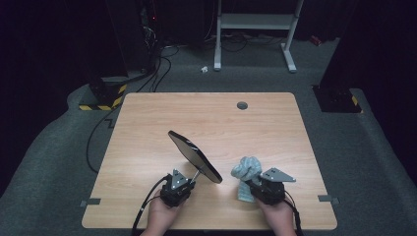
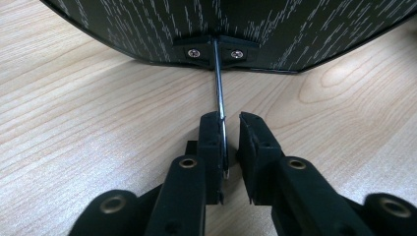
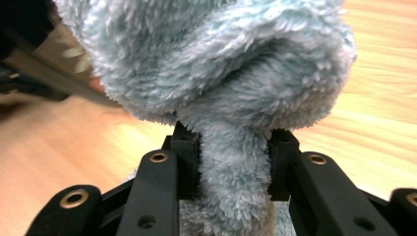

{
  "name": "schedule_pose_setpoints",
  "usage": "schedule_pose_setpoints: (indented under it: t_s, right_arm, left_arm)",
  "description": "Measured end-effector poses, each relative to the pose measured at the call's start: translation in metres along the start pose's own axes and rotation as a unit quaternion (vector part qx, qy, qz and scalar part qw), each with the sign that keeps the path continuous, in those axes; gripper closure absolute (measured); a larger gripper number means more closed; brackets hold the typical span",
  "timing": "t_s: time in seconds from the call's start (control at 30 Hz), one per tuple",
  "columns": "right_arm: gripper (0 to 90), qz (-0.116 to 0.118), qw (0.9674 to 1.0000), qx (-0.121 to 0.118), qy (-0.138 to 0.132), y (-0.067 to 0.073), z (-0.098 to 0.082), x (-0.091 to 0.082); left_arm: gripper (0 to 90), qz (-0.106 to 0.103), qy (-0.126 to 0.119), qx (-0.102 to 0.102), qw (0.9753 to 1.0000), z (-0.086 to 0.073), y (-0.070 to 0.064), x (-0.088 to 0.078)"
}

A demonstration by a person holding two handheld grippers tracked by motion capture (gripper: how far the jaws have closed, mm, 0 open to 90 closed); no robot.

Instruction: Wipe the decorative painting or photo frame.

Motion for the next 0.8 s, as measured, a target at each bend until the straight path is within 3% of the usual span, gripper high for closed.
schedule_pose_setpoints:
  t_s: [0.43,0.53,0.6,0.8]
  right_arm:
    - [63.6,-0.080,0.9963,0.030,-0.013,-0.065,0.003,-0.013]
    - [63.1,-0.100,0.9943,0.034,-0.014,-0.080,0.002,-0.018]
    - [62.2,-0.126,0.9913,0.036,-0.013,-0.097,0.000,-0.024]
    - [59.6,-0.160,0.9863,0.039,0.012,-0.122,-0.014,-0.023]
  left_arm:
    - [68.8,0.000,0.001,0.003,1.0000,-0.001,-0.001,-0.001]
    - [67.2,0.000,0.001,0.000,1.0000,-0.001,-0.001,-0.001]
    - [65.8,0.000,0.001,-0.002,1.0000,-0.001,-0.001,-0.001]
    - [61.9,0.003,0.001,-0.007,1.0000,-0.001,0.000,-0.001]
Point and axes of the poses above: each handheld gripper's, and its own axes: x roughly forward along the jaws, z roughly out of its top, y roughly to its left, the point moved 10 cm from there along x, roughly forward along the jaws, and after that the axes turned 6 degrees about -z, right-handed, at the moved point
